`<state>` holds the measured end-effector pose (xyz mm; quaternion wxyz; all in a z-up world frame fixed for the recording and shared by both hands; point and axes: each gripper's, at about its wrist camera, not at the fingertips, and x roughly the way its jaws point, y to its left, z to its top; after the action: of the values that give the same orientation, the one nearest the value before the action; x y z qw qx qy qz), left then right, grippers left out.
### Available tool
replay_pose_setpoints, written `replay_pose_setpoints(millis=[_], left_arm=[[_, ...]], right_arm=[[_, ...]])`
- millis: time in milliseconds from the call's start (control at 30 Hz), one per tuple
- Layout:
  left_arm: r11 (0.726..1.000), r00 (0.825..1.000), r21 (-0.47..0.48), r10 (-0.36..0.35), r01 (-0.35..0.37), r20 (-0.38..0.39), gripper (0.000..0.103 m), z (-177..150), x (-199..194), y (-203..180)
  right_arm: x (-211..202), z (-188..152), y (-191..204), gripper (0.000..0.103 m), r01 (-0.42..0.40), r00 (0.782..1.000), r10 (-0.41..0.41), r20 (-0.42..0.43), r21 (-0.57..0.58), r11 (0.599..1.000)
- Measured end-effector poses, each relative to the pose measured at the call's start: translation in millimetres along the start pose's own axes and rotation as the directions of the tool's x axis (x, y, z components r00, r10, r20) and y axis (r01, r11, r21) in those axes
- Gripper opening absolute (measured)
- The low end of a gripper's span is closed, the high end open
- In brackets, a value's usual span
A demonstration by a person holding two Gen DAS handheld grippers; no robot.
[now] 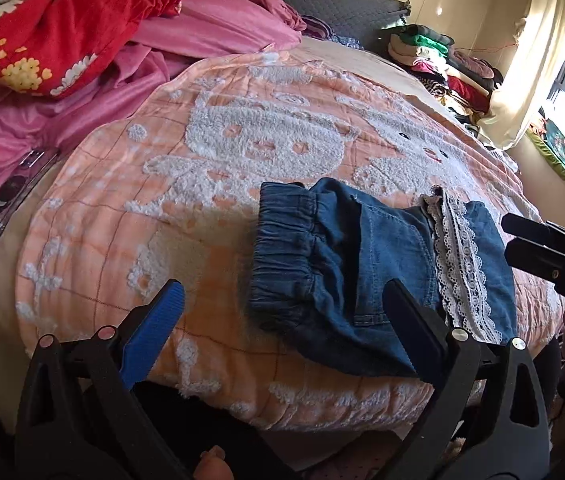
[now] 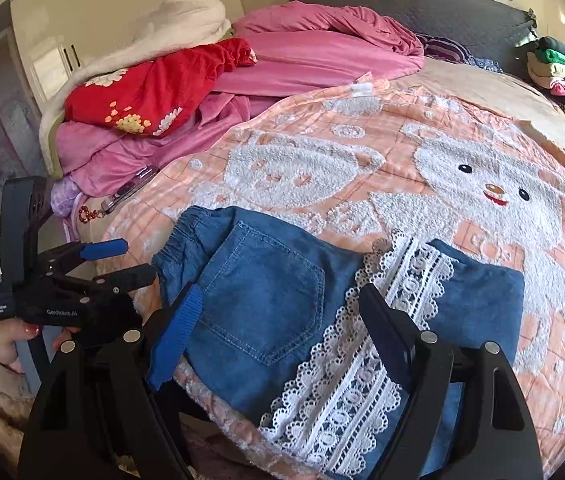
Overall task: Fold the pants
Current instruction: 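Grasp the elastic waistband with the left gripper and lift it over the legs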
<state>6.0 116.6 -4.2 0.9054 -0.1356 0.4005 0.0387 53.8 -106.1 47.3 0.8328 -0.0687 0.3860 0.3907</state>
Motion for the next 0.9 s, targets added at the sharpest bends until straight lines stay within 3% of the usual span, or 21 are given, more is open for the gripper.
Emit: replay_pose_setpoints(millis=[433,533,633,833,900], left_arm=[[0.998,0.999,-0.059,-0.020,0.018,-0.048,0.093,-9,16,23],[0.995,0.996,-0.081,-0.060,0.055,-0.060,0.093,-12,19,23],[0.982,0.986,-0.124,-0.148,0.139,-0.070,0.093,-15,23,23],[0.964,0.967,-0.155,-0.232,0.215,-0.101,0.066,-21,36,10],[0.965,0.967,-0.159,-0.226,0.207,-0.115,0.065,-24,42,6]], right_arm=[[57,49,25,0.080,-0.068,0.995,0.059,-0.077,-0.130,0.989],[70,57,28,0.080,-0.092,0.992,0.077,-0.104,-0.145,0.985],[79,63,31,0.080,-0.124,0.986,0.105,-0.126,-0.154,0.980],[103,74,40,0.080,-0.191,0.970,0.157,-0.186,-0.185,0.964],[114,77,43,0.080,-0.230,0.957,0.187,-0.224,-0.184,0.956]])
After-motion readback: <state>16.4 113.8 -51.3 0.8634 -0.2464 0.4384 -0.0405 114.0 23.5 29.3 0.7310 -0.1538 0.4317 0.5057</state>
